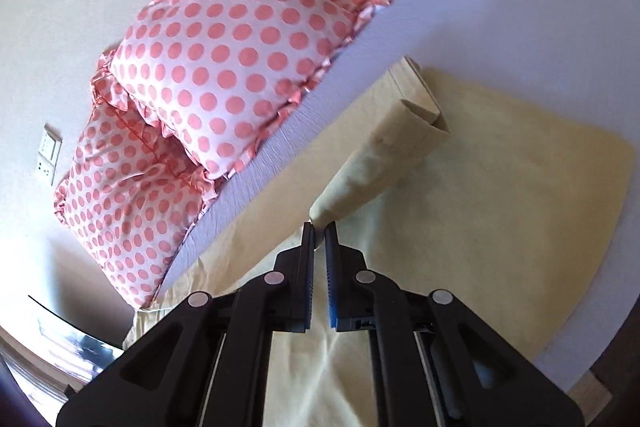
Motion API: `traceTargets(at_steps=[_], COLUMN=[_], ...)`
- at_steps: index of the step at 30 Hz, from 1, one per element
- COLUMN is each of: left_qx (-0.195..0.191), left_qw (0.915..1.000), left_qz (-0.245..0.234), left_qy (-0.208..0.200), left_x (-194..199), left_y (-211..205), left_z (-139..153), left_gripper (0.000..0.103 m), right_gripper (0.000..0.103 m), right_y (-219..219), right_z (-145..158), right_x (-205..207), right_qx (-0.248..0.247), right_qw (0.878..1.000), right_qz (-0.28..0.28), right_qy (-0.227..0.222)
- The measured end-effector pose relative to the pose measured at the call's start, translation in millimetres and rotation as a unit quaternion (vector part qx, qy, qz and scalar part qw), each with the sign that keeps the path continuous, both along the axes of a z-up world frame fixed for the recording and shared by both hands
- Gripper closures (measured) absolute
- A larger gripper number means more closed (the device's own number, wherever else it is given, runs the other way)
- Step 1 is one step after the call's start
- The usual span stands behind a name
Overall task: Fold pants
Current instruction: 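Grasp the khaki trouser leg hem with the right gripper while the left gripper approaches the waistband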
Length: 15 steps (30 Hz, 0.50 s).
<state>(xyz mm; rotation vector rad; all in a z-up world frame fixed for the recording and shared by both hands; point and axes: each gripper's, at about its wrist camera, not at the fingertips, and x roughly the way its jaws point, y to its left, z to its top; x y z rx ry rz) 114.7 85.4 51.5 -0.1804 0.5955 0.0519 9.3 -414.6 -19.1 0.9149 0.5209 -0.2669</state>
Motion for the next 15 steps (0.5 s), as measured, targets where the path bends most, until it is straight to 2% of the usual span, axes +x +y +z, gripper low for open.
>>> traceTargets(at_steps=[2, 3, 4, 6, 8, 10, 11, 12, 13, 15], left_qx=[0.007, 0.007, 0.006, -0.002, -0.018, -0.043, -0.062, -0.081, -0.101, -0.134], left_qw=[0.9998, 0.9995, 0.9992, 0.9986, 0.9978, 0.9963, 0.9951, 0.9936, 0.992, 0.9887], left_qz=[-0.004, -0.01, -0.018, -0.023, -0.023, -0.023, -0.025, -0.027, -0.029, -0.033], left_qy=[-0.02, -0.028, -0.036, -0.047, -0.059, -0.07, -0.073, -0.074, -0.071, -0.058], left_x=[-10.6, -16.8, -23.1, -32.7, -38.3, -39.1, -37.8, -35.8, -32.4, -22.4], left_y=[-2.0, -1.7, -0.3, 6.0, 16.6, 28.2, 34.6, 41.1, 47.5, 60.2], left_z=[5.3, 8.4, 12.0, 18.9, 25.7, 31.1, 33.0, 35.0, 36.5, 38.6], left_gripper=[0.002, 0.002, 0.002, 0.002, 0.002, 0.002, 0.002, 0.002, 0.002, 0.002], right_gripper=[0.088, 0.07, 0.062, 0.055, 0.053, 0.055, 0.059, 0.086, 0.099, 0.1], right_y=[-6.7, -9.6, -10.7, -7.7, -8.5, -11.0, -13.2, -16.9, -21.9, -28.5], right_z=[-7.9, -11.7, -15.4, -13.0, -13.4, -14.5, -16.0, -20.1, -24.2, -23.2], right_x=[-2.9, -1.2, -3.6, -4.4, 1.2, 10.3, 15.3, 19.4, 24.8, 15.3], right_qx=[0.043, 0.055, 0.062, 0.06, 0.06, 0.053, 0.049, 0.053, 0.062, 0.064], right_qw=[0.999, 0.998, 0.998, 0.998, 0.998, 0.998, 0.998, 0.998, 0.998, 0.996], right_qz=[-0.008, -0.01, -0.012, -0.013, -0.015, -0.023, -0.026, -0.025, -0.015, -0.008], right_qy=[0.007, 0.011, 0.009, 0.0, -0.002, -0.006, -0.008, -0.013, -0.023, -0.063])
